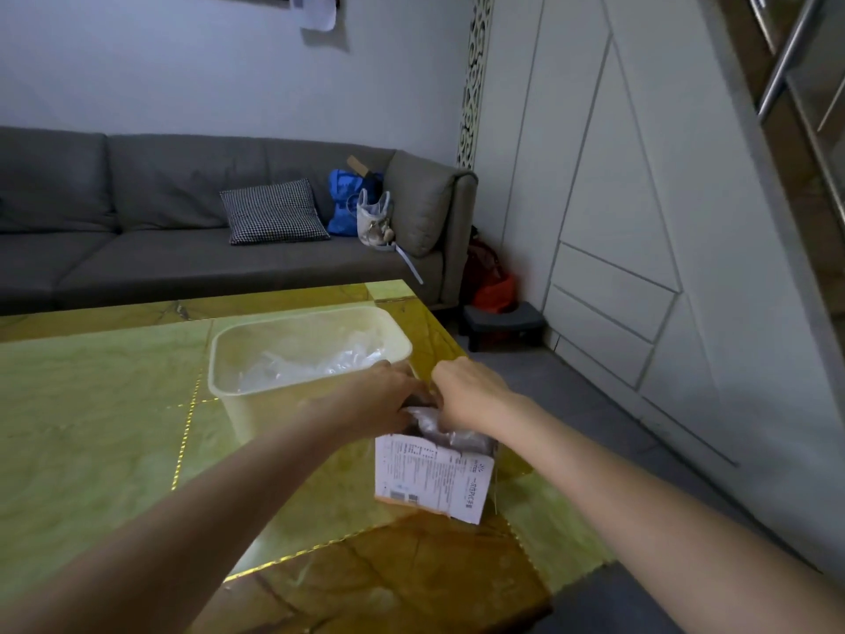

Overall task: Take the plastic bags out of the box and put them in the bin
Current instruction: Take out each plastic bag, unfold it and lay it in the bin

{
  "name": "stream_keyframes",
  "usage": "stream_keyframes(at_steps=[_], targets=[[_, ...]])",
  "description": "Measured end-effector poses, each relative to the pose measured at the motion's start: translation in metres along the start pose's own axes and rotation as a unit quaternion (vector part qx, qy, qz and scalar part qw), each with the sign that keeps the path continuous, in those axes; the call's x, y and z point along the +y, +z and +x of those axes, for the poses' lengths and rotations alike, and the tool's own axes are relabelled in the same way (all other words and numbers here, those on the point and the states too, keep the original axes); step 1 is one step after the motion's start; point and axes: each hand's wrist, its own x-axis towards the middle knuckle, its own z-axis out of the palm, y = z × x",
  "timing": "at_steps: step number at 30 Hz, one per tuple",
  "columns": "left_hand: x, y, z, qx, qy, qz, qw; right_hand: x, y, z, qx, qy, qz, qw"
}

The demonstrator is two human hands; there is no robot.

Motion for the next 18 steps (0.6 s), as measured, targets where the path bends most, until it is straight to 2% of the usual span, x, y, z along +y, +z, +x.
stream_keyframes(at_steps=[3,6,11,15,18], targets=[[0.005,0.002,-0.001,0.005,-0.007,0.004,1.000,0.004,-0.003,0.001,0.001,-0.032,0.083,0.996],[0.006,0.005,0.004,0.052,-0.059,-0.025,0.997,0.007,-0.010,0.004,-0.017,-0.041,0.174,0.984],[0.006,0.002,0.006,0.082,-0.123,-0.065,0.987,0.013,-0.028,0.000,-0.067,0.041,0.311,0.947],[0.006,0.000,0.003,0.066,-0.142,-0.112,0.981,0.013,-0.027,0.004,-0.104,0.073,0.257,0.958],[0.007,-0.002,0.001,0.042,-0.142,-0.152,0.977,0.009,-0.020,0.006,-0.106,0.064,0.309,0.943]])
